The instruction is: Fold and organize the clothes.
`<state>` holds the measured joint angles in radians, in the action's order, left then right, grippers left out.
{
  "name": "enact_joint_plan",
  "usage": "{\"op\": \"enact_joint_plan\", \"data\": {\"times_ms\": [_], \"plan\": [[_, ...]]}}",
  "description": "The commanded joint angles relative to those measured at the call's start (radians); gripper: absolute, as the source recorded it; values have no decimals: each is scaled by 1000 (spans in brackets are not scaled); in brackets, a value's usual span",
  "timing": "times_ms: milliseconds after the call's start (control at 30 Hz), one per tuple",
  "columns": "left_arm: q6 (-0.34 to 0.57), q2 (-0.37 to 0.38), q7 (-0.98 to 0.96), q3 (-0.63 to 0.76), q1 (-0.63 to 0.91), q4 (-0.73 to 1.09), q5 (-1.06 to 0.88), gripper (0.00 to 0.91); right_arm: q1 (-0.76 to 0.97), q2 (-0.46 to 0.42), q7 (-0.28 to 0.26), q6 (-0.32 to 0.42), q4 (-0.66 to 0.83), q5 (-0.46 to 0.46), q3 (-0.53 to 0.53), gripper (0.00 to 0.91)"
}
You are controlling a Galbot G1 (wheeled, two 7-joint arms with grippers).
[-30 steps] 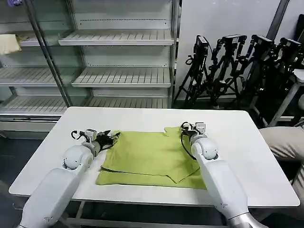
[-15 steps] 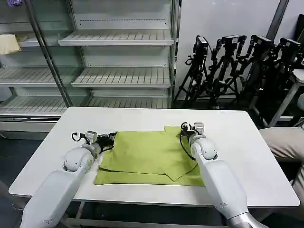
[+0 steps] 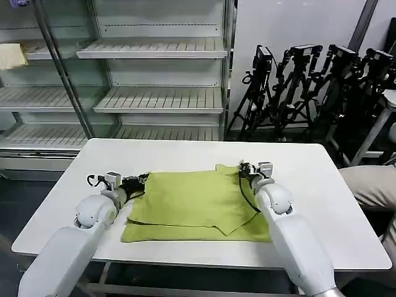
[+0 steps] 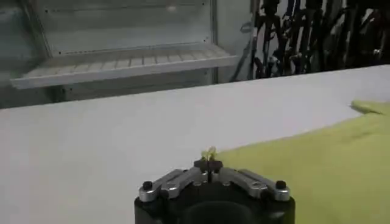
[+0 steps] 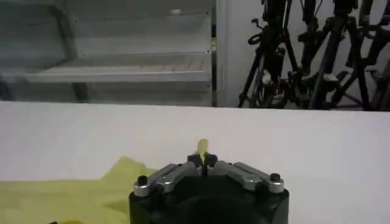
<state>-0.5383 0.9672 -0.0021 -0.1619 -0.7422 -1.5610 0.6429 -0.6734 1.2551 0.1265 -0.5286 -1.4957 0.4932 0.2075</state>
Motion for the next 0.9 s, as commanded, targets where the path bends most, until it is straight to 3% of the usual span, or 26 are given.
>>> {"op": "enact_joint_plan", "data": {"times_ms": [33,467,900], "plan": [[13,-19,-4,-97,-139,-154,24,10,-133,-60,-6,11,-212,10,17,0],[34,-23,1,-218,-357,-305,20,10,-333,-98,0,22,-397,-23,59,0],[28,-12,-4,-237,-400,-340,23,10,-415,-102,3,43,-461,-72,83,0]]}}
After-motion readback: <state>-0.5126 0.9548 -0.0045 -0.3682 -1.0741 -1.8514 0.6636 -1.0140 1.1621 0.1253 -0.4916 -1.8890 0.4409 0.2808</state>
